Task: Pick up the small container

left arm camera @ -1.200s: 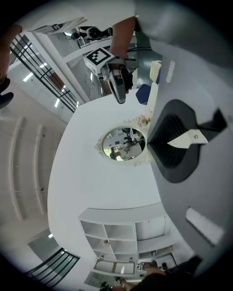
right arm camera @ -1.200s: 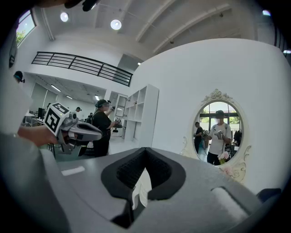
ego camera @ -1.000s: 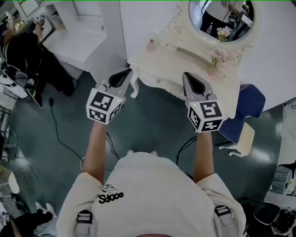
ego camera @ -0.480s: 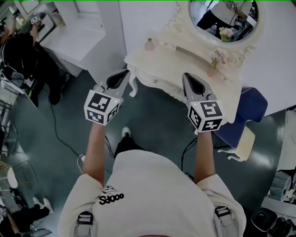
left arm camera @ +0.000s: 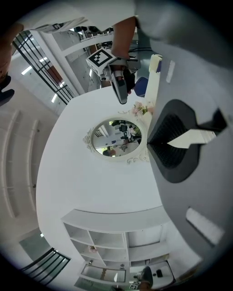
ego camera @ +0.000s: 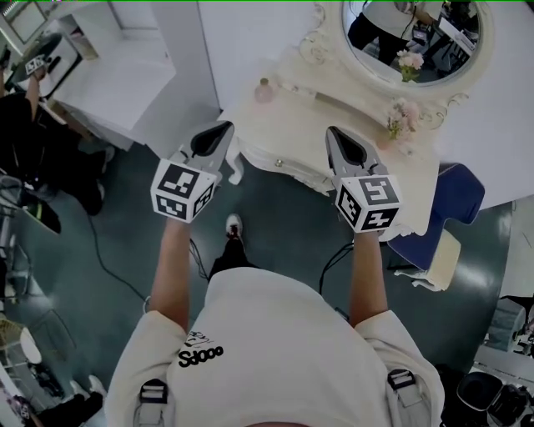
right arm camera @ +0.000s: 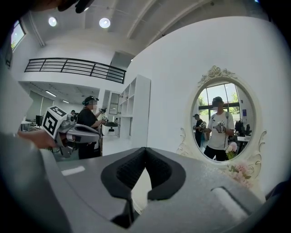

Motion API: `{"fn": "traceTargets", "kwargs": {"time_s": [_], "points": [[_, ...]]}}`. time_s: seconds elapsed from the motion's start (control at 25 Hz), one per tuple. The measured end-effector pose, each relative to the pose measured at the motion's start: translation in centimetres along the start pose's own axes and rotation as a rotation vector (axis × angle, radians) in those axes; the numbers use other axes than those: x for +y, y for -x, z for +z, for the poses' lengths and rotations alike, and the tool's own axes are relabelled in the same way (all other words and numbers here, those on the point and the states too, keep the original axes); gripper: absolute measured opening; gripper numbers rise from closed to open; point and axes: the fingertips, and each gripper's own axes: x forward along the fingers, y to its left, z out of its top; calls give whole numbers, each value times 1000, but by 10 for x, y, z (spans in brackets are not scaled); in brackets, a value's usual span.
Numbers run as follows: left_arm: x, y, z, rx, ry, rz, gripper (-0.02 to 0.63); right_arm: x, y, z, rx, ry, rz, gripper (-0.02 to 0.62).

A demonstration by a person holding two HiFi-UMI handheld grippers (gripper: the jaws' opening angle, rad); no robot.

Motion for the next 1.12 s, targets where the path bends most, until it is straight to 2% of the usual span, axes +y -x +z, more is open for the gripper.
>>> {"fn": "traceTargets", "kwargs": {"time_s": [0.4,0.96,1.12], "points": [[95,-73,-10,11,28,-81,20,-17,-113,13,60,-24,-42,2],[194,-150,-51,55,94,-170,20,-37,-237,-13,193,-44,-104,3],[208,-165,-66,80,127,-168,20,-41,-262,-30,246,-51,-88,35]]}}
